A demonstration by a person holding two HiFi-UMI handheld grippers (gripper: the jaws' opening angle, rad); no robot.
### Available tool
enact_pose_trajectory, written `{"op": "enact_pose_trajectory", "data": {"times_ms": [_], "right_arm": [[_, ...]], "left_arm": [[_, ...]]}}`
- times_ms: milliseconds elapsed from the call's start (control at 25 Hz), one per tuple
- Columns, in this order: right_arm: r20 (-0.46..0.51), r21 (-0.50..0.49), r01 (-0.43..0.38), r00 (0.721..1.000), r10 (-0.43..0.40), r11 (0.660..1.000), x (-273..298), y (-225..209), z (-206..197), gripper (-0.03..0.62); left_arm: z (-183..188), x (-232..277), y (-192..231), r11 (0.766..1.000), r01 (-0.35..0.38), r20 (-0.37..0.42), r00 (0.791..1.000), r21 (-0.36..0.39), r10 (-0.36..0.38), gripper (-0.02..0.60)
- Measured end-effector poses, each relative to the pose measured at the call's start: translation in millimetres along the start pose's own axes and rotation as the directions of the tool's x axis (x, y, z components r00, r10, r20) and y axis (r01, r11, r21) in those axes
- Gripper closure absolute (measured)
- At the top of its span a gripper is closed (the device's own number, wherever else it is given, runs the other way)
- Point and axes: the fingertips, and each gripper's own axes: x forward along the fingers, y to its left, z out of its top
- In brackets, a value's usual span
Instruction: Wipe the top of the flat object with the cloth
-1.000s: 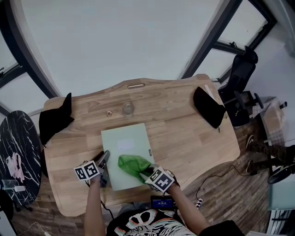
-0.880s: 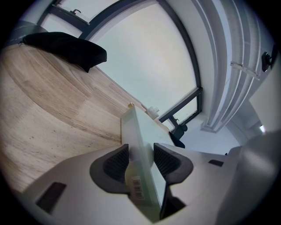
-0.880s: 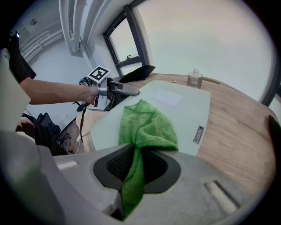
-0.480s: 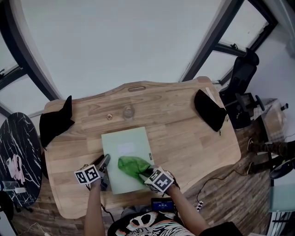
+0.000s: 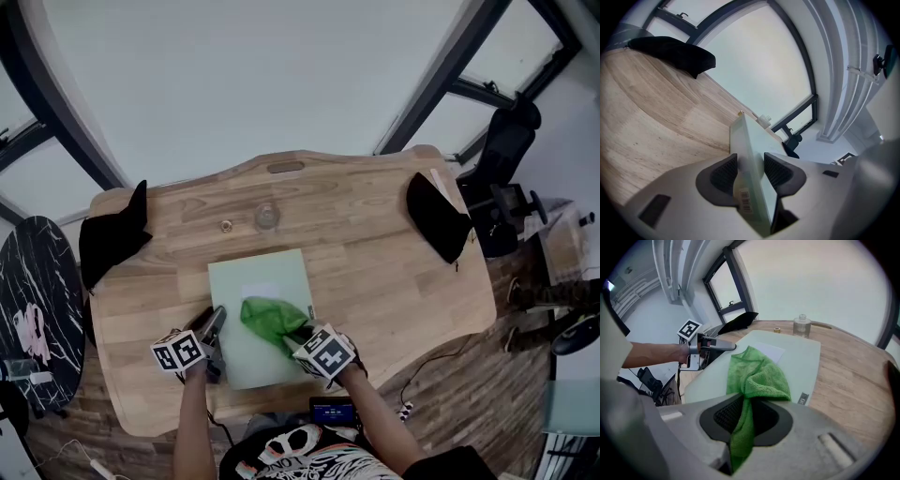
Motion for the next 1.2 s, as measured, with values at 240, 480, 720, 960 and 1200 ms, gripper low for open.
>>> {"op": "enact_pose_trajectory", "data": {"times_ms": [240,480,720,960,1200], "right_arm": [[-0.001,-0.01,0.024,1.0,-0.024,1.0,2.9,-9.9,10.4,0.539],[-0.002,-0.035,0.026,1.0,-0.026,0.999,4.4,-19.6,24.5,0.539],[-0.007,-0.052,0.026,1.0,-0.026,0.998,8.7,-29.1,35.9,0.537],[-0.017,-0.061,0.052,0.998,-0.053,0.997,7.1,-49.6,43.5,0.537],[-0.03,-0.051,0.051,0.998,-0.052,0.997,4.7,-62.3,49.2,0.539]], "left_arm": [[0.2,0.1,-0.5,1.0,-0.006,0.004,1.0,-0.004,0.006,0.402],[0.7,-1.2,-0.9,1.0,-0.013,0.028,1.0,-0.022,0.013,0.402],[-0.6,-2.6,0.1,0.999,-0.016,0.027,1.0,-0.032,0.016,0.402],[-1.4,4.6,-4.0,0.999,-0.01,0.039,0.999,-0.045,0.012,0.401],[-1.2,9.0,-7.3,0.999,-0.002,0.038,0.999,-0.05,0.004,0.4]]}}
